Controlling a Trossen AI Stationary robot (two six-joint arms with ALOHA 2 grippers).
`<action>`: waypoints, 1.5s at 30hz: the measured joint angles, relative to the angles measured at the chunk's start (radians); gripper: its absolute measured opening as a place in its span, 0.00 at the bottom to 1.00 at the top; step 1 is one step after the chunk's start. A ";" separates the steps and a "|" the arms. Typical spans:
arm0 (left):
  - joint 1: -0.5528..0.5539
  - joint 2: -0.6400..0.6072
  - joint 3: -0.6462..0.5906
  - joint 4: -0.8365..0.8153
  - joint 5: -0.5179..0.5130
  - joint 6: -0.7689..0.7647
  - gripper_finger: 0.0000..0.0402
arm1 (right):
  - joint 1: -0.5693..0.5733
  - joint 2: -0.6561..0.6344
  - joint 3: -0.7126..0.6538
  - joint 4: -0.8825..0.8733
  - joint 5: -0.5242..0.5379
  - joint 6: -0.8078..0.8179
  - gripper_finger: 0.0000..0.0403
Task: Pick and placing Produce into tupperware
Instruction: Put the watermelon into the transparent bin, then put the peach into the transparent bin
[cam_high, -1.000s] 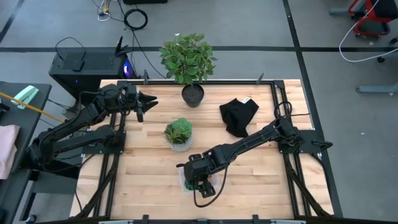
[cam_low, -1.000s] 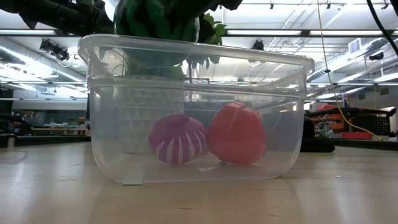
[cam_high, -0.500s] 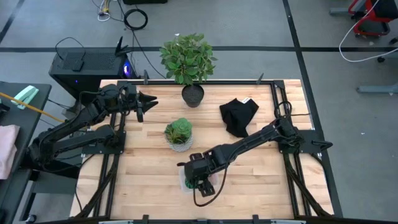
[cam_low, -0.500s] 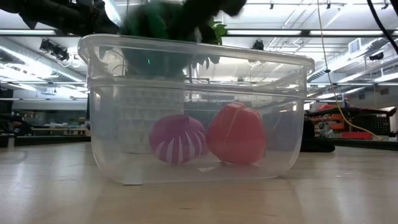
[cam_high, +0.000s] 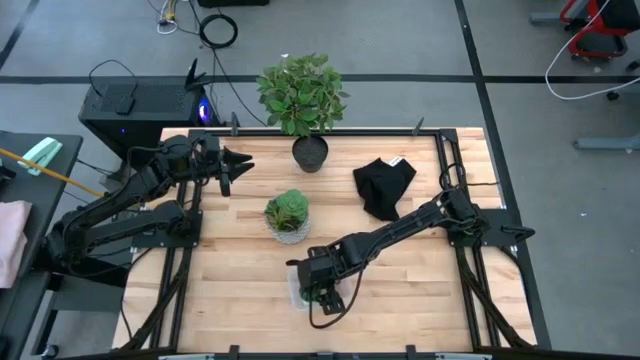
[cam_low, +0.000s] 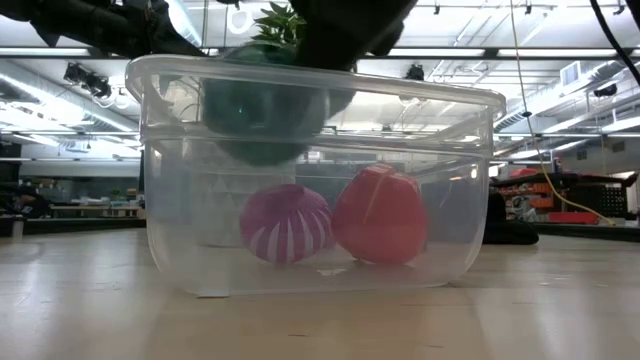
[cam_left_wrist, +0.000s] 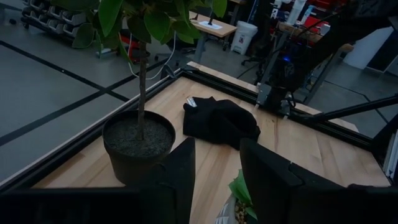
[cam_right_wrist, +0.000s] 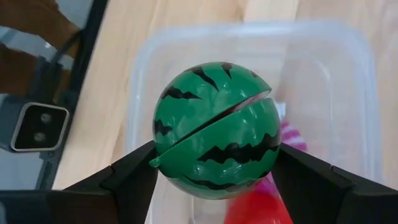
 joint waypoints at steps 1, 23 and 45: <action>0.000 0.000 0.000 0.000 0.000 0.000 0.33 | 0.000 0.000 0.000 0.010 -0.001 -0.004 0.75; 0.000 0.000 0.000 -0.002 0.000 -0.001 0.34 | -0.032 -0.032 0.174 -0.351 0.117 0.068 0.78; 0.000 0.000 0.000 -0.003 0.000 0.005 0.34 | -0.187 -0.589 -0.703 0.068 0.226 1.293 0.72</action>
